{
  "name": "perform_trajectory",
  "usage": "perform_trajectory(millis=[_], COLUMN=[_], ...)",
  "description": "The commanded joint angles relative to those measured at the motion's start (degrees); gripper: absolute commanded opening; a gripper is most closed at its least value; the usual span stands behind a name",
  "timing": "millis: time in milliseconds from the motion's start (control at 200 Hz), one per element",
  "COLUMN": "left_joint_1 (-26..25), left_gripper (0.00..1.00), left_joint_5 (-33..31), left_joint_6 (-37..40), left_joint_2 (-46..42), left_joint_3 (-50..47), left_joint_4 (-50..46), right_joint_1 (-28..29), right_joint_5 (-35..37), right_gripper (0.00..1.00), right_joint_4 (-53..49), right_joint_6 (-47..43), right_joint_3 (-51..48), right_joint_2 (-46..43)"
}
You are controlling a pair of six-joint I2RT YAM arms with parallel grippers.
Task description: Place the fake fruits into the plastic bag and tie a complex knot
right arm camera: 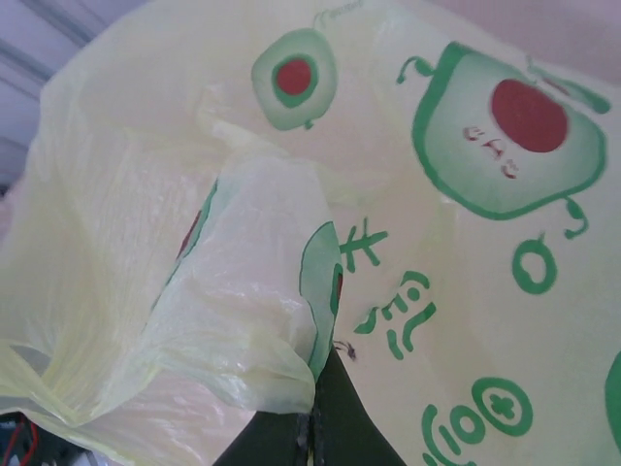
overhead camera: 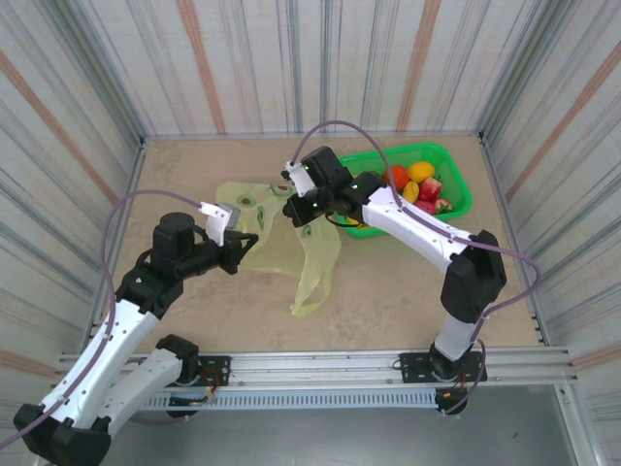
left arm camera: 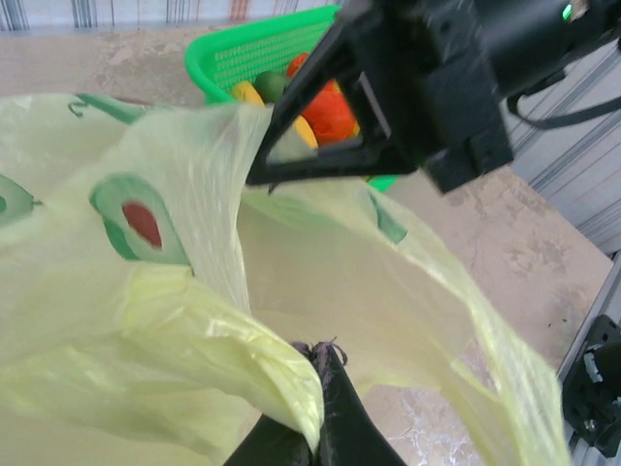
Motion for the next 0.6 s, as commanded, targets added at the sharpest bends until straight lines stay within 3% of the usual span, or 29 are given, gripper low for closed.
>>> perform_trajectory(millis=[0,260,591], left_joint_1=[-0.9,-4.5,-11.4], left_gripper=[0.00,0.00,0.00], left_joint_5=[-1.3,-3.6,-11.4], left_joint_6=[1.9,2.9,-0.2], left_joint_2=[0.5,0.8,9.6], left_joint_3=[-0.2,-0.7,1.7], left_joint_4=[-2.2,-4.9,-7.8], right_joint_1=[-2.4,-8.7,-11.6], right_joint_5=[-0.1,-6.1,-20.0], right_gripper=[0.00,0.00,0.00], right_joint_4=[7.5,14.0,10.6], right_joint_6=[4.6,11.7,12.9], right_joint_3=[-3.6,-4.6,3.6], right_joint_2=[-5.0,-9.0,-2.9])
